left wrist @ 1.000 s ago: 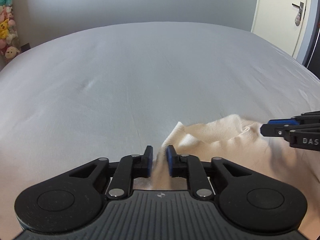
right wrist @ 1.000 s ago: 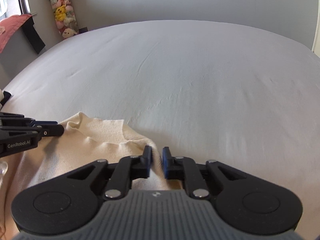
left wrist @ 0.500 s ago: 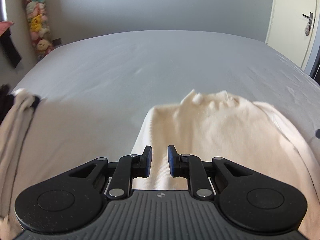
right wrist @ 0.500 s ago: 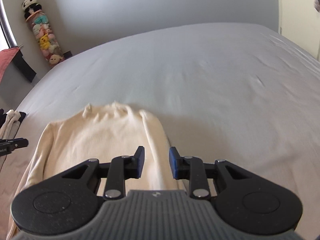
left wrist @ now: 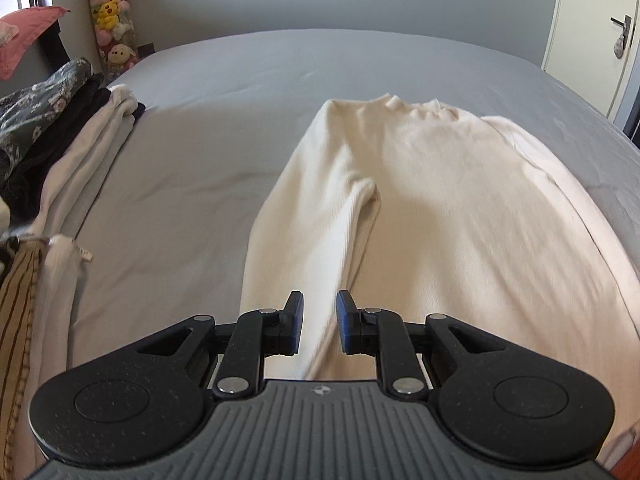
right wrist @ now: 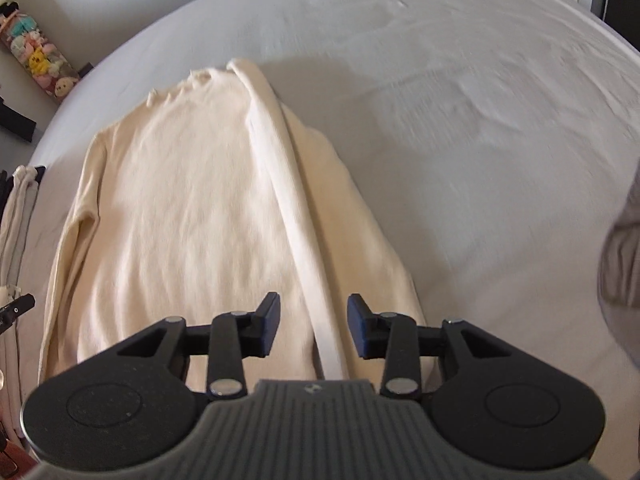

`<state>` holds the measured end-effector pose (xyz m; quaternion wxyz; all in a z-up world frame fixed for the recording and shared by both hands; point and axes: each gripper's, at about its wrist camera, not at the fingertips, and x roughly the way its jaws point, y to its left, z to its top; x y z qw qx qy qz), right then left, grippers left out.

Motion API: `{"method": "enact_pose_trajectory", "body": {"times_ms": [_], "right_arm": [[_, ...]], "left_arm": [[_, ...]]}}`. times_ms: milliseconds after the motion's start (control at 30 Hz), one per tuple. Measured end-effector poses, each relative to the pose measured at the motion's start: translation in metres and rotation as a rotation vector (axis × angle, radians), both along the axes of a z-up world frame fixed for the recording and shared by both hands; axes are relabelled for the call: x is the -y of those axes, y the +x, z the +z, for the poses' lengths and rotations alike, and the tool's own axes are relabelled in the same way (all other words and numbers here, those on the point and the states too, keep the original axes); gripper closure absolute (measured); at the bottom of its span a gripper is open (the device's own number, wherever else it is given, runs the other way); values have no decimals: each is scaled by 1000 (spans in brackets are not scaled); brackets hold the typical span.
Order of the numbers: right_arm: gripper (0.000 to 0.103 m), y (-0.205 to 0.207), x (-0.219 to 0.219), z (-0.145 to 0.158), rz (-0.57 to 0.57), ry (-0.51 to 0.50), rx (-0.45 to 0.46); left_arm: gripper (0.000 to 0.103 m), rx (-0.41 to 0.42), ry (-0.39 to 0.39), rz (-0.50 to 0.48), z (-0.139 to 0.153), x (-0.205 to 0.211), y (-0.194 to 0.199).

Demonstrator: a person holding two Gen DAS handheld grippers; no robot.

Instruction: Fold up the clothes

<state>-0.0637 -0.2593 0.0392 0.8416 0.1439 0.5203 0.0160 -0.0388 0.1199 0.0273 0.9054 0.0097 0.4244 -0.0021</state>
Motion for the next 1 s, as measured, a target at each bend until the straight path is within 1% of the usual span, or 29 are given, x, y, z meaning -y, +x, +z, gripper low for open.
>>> {"method": "enact_pose_trajectory", "body": {"times_ms": [167,367,400,433,467,500,533,600,667,733,833,1000], "right_arm": [[62,-13,-5,-13,-21,-51,-73],[63,-12,-13,-27,11,-98,-165],[69,-11,-17,-29,25,-116,-179],[88,-11,-20,-30,36,-135,-185],[95,-11,-22,-30,42,-147,-187],[97,-12,-22,-29,42,-152,-180],[99,-14,-22,-26,37,-151,-163],[100,-18,-16,-16,18,-132,-130],[100,-20,-6,-4,-10,-94,-101],[100,-19,7,10,-27,-85,-70],[100,-8,31,35,-51,-101,-38],[100,27,79,65,-101,-175,-10]], "left_arm": [[82,-7,49,-15,-6,4,-8],[82,22,-7,-15,-3,1,-8],[82,27,-11,-19,-3,1,-8],[82,30,-9,-22,-4,1,-7],[82,33,-7,-24,-4,1,-7],[82,37,-5,-27,-4,1,-8],[82,41,-8,-26,-4,0,-8],[82,47,-18,-17,-4,-4,-8],[82,50,-29,-4,-5,-7,-5],[82,50,-41,10,-7,-10,-2],[82,53,-54,28,-8,-12,4],[82,49,-63,67,-12,-18,13]]}}
